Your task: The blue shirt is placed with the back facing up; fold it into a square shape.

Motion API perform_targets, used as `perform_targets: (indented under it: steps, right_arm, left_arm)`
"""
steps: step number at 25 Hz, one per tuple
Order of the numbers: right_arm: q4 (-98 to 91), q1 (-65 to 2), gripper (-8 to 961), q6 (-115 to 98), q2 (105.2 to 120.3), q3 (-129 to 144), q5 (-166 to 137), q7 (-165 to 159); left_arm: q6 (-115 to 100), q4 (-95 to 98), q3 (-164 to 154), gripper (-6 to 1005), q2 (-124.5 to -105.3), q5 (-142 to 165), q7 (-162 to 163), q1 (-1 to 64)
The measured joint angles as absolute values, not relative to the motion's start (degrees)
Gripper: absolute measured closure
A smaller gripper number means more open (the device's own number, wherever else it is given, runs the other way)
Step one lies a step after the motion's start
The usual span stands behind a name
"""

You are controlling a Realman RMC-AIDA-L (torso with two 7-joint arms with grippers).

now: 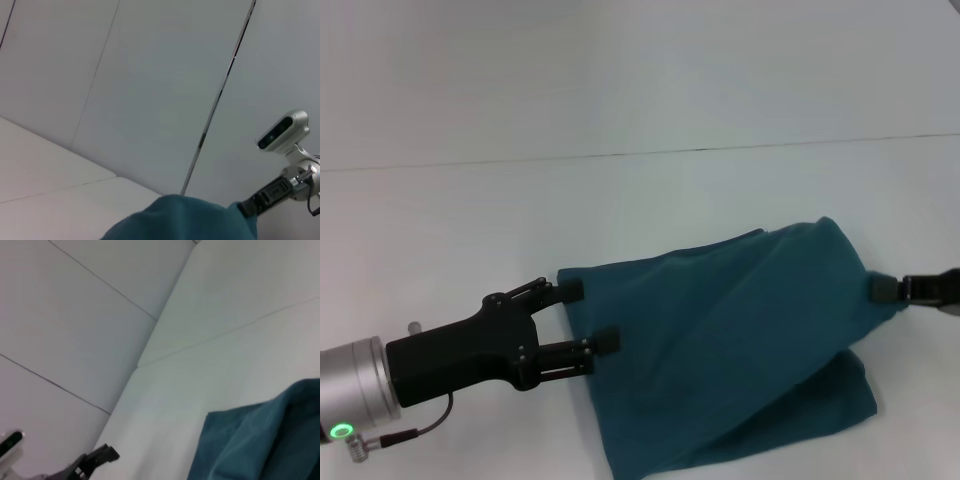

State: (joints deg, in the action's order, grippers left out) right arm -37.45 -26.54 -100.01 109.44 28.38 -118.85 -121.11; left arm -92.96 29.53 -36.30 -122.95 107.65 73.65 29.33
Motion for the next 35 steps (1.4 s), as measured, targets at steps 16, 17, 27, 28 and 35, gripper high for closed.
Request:
perform_targets:
  steps: [16, 17, 27, 28, 35]
  right_arm:
    - [-35.8, -22.1, 821, -88.1, 109.17, 27.7, -125.7, -119.5]
    - [-35.9, -21.8, 814, -86.3, 108.87, 27.5, -125.7, -119.5]
    - [-36.3, -23.2, 571, -83.7, 107.34, 23.0, -125.2, -119.4]
    - [-36.3, -24.0, 528, -83.9, 107.37, 23.0, -125.2, -119.4]
    - [-36.3, -28.7, 223, -84.2, 108.61, 23.2, -125.2, -118.5]
  left_arm:
    - [-91.9, 29.4, -36.3, 63, -123.38, 107.7, 73.7, 29.4]
    - [-91.8, 29.4, -36.3, 63, -123.37, 107.7, 73.7, 29.4]
    - [-88.2, 29.5, -36.3, 62, -123.35, 107.5, 74.4, 30.3]
    - [-87.0, 29.5, -36.2, 62, -123.37, 107.3, 75.1, 30.7]
    - [-76.1, 29.4, -36.6, 63, -123.46, 107.1, 85.5, 33.2]
